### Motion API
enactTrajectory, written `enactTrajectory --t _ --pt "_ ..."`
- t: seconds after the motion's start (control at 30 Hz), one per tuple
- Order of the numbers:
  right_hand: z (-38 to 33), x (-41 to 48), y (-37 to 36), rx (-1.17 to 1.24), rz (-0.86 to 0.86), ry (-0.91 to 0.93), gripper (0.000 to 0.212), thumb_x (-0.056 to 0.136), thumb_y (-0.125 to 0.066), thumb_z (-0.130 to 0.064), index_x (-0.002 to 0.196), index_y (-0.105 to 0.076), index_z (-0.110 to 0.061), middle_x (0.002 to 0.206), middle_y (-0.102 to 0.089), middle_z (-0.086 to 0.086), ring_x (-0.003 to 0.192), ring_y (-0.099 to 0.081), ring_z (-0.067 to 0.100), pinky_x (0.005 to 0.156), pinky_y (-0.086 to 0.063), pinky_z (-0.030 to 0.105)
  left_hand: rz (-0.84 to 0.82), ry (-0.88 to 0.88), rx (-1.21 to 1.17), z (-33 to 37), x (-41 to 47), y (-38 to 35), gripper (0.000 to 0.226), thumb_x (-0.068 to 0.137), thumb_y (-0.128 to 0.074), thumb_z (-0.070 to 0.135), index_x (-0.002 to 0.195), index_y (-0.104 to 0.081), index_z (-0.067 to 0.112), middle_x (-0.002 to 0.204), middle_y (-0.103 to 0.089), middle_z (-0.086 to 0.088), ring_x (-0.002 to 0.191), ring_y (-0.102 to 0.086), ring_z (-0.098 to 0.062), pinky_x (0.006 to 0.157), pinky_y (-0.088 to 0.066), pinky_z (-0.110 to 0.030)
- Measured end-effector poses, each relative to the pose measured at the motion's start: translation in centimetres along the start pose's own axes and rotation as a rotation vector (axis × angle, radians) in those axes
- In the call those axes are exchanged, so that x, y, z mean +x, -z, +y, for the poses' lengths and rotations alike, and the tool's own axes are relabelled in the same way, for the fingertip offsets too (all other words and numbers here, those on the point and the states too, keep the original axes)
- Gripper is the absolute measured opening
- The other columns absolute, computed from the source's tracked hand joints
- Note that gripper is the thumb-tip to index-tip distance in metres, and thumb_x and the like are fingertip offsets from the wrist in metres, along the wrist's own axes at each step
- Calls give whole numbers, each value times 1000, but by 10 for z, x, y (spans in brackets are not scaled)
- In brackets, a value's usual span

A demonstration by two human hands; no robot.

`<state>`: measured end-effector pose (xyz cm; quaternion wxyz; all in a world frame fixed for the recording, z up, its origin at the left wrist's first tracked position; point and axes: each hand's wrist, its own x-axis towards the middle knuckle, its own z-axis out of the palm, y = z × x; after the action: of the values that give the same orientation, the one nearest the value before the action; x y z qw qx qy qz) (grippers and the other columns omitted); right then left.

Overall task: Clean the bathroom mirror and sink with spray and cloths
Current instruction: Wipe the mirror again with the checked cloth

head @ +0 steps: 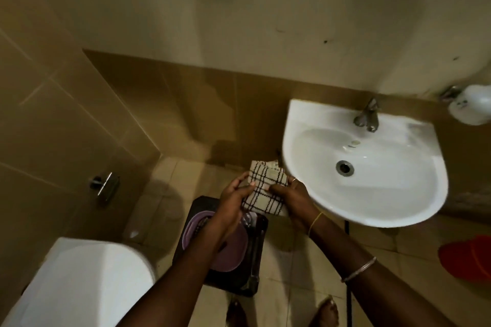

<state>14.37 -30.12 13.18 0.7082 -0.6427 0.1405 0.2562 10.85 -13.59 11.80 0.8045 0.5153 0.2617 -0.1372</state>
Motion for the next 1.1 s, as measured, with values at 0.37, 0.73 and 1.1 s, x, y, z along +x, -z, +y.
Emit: enactTrajectory --t 0.37,0.73,1.1 --pt "-113 -42 76 150 31 242 47 82 -79 -2 122 -56 2 115 -75 17 111 -70 38 93 -58 56 -86 -182 99 89 -25 -130 14 94 -68 14 107 -66 9 102 -75 -14 88 -72 -23 72 -60 -37" --pt "-220 -72 177 -133 273 636 59 74 -91 -19 121 -57 -28 123 -65 -3 113 -65 17 90 -60 34 -70 -595 418 150 -59 -281 5 100 -62 16 103 -61 13 103 -72 -7 95 -71 -23 76 -62 -38" --pt "-325 -92 241 -799 198 945 60 64 -88 -47 116 -60 -39 113 -65 -16 107 -62 7 86 -53 29 -130 -912 973 193 -77 -374 35 93 -58 12 114 -67 38 112 -70 14 105 -66 -7 90 -57 -38"
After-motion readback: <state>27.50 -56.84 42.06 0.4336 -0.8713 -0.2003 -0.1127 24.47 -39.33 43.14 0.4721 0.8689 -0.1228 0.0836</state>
